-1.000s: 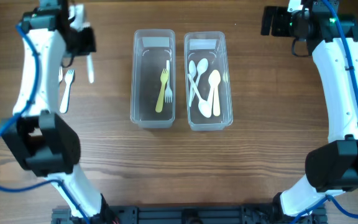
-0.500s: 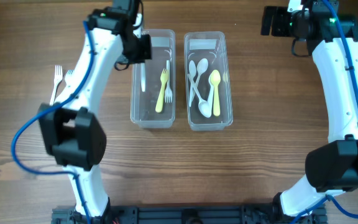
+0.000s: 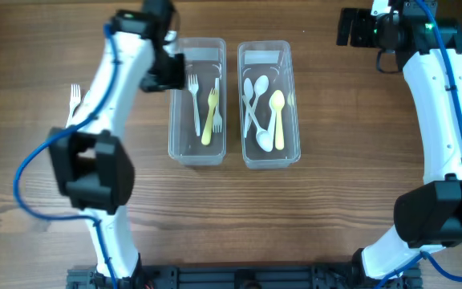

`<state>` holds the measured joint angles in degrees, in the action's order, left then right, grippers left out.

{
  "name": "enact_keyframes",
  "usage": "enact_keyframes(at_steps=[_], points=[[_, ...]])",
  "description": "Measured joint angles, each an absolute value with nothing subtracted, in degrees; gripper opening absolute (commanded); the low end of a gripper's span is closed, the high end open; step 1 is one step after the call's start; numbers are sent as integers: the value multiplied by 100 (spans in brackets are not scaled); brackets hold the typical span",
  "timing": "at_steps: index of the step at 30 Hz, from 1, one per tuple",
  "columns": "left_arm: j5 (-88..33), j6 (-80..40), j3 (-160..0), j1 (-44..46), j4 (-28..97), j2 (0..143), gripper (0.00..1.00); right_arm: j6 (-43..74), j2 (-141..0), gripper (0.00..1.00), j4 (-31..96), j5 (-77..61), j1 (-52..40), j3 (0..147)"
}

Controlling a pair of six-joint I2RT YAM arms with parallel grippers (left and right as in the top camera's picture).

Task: Pack container
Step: 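Return the left gripper to the forks and grasp the light-blue fork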

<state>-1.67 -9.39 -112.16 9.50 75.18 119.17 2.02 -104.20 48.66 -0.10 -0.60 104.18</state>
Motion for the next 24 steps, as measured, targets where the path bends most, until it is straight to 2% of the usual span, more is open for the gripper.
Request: enact_keyframes(at_steps=[9,13,22,24], points=[[489,-45,-11321,-569,7693,11336,40,202,-10420,100,4866,-10,-60,10418],[491,408,-11218,-1000,7216,11336,47,202,-10420,100,4866,-12,-60,10418],[423,899,-9760,-1387,5680,11336,36,202,-10420,100,4866,-12,-60,10418],[403,937,-9334,-1428,5245,11336,36,202,-10420,100,4866,-12,-60,10418]])
